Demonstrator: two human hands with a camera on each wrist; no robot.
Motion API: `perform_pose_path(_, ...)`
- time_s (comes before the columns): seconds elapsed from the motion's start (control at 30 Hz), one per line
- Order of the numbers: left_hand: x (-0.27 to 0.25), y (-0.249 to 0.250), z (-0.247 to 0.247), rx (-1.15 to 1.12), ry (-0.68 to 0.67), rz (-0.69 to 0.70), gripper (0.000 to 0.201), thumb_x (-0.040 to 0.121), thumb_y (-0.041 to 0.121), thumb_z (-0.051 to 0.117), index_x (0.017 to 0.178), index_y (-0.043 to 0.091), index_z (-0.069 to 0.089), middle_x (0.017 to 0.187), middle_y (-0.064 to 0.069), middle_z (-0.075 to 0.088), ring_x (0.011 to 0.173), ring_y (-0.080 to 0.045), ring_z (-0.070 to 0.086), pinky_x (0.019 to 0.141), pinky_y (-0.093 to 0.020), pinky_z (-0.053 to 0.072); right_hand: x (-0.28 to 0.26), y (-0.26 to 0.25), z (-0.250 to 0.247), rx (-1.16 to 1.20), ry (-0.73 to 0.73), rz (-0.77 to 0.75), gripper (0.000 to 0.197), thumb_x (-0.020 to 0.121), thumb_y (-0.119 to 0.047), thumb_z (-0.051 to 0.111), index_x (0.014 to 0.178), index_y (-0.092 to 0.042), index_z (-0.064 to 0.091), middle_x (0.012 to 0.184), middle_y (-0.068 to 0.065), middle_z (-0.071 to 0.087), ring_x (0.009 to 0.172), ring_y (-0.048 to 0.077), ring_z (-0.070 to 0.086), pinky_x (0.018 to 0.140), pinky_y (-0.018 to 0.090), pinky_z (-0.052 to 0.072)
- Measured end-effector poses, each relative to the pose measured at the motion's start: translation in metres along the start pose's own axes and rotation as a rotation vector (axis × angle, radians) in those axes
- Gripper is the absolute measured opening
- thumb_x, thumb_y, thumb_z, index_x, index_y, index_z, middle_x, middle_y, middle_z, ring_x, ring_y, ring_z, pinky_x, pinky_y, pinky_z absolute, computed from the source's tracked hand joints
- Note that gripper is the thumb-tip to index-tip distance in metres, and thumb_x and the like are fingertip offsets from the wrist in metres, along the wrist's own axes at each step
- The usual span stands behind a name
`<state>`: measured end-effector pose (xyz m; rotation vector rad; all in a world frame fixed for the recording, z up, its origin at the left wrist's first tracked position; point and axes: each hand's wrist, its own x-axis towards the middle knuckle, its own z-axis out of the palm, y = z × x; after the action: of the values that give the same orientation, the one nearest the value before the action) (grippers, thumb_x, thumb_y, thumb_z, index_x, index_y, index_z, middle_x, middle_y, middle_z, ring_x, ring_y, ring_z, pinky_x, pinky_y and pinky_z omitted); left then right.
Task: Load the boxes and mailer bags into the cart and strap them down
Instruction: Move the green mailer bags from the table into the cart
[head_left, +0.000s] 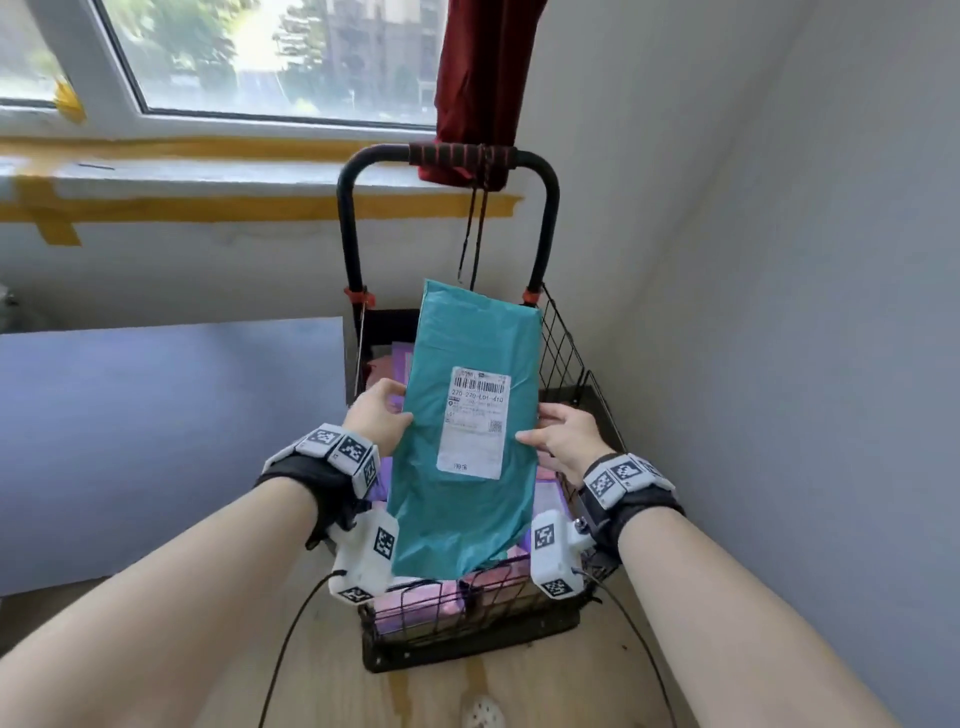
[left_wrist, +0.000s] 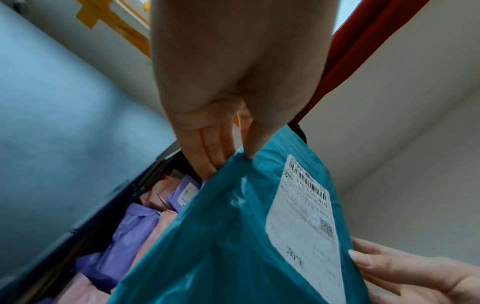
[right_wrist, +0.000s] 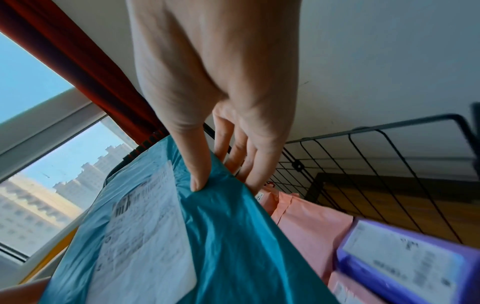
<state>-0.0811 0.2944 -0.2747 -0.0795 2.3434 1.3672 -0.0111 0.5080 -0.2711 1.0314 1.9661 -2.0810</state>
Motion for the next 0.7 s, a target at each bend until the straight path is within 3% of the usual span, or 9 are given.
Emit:
perform_pose_path(0.13, 0.039, 0.013, 0.049, -0.04, 0.031, -0.066, 0.031, 0.084, 0.006, 0.061, 0.113, 0.015, 0.053, 0.106, -0.017, 0.065, 0.088, -0.032, 0.067, 0.079, -0.048, 0.057, 0.055, -0.018, -0.04, -0.115, -0.036, 0.038, 0.061, 0.078, 0.016, 0.063, 0.134, -0.002, 0.046, 0.124, 0.019, 0.058, 0.1, 0.027, 0.059, 0.064, 0.033, 0.053)
perform_pose_path(0.27, 0.076, 0.006, 0.087, -0.069, 0.014, -0.168, 0.032, 0.083, 0.003, 0.064, 0.112, 0.012, 0.052, 0.105, -0.021, 0.064, 0.086, -0.035, 0.067, 0.079, -0.05, 0.057, 0.108, -0.013, -0.059, -0.207, -0.064, 0.109, 0.06, 0.079, 0.016, 0.063, 0.133, -0.004, 0.047, 0.112, 0.013, 0.061, 0.101, 0.027, 0.059, 0.08, 0.04, 0.053)
perform_pose_path(0.37, 0.105, -0.013, 0.11, -0.014, -0.03, -0.251, 0.025, 0.08, 0.004, 0.065, 0.096, 0.015, 0.051, 0.101, -0.023, 0.065, 0.09, -0.037, 0.067, 0.081, -0.05, 0.056, 0.145, 0.005, -0.066, -0.27, -0.059, 0.197, 0.059, 0.079, 0.016, 0.063, 0.131, -0.005, 0.048, 0.105, 0.01, 0.063, 0.099, 0.026, 0.06, 0.078, 0.039, 0.052)
perform_pose_path(0.47, 0.132, -0.037, 0.13, 0.051, -0.076, -0.352, 0.019, 0.081, 0.0, 0.064, 0.088, 0.013, 0.051, 0.087, -0.018, 0.061, 0.071, -0.034, 0.064, 0.075, -0.048, 0.058, 0.181, 0.033, -0.069, -0.346, -0.042, 0.286, 0.061, 0.076, 0.014, 0.066, 0.131, -0.007, 0.05, 0.117, 0.014, 0.064, 0.101, 0.026, 0.061, 0.071, 0.035, 0.052)
perform_pose_path(0.57, 0.155, -0.063, 0.145, 0.058, -0.129, -0.452, 0.016, 0.08, -0.007, 0.061, 0.086, 0.006, 0.056, 0.076, -0.017, 0.057, 0.055, -0.027, 0.057, 0.057, -0.037, 0.053, 0.211, 0.064, -0.069, -0.386, -0.029, 0.365, 0.064, 0.073, 0.013, 0.07, 0.13, -0.008, 0.051, 0.122, 0.012, 0.062, 0.108, 0.027, 0.06, 0.085, 0.041, 0.053)
perform_pose_path(0.7, 0.177, -0.088, 0.164, 0.098, -0.199, -0.533, 0.018, 0.078, -0.009, 0.063, 0.072, 0.007, 0.056, 0.063, -0.013, 0.057, 0.05, -0.022, 0.055, 0.055, -0.033, 0.053, 0.238, 0.096, -0.074, -0.437, -0.017, 0.451, 0.062, 0.073, 0.013, 0.07, 0.128, -0.008, 0.052, 0.12, 0.012, 0.062, 0.108, 0.029, 0.06, 0.09, 0.042, 0.053)
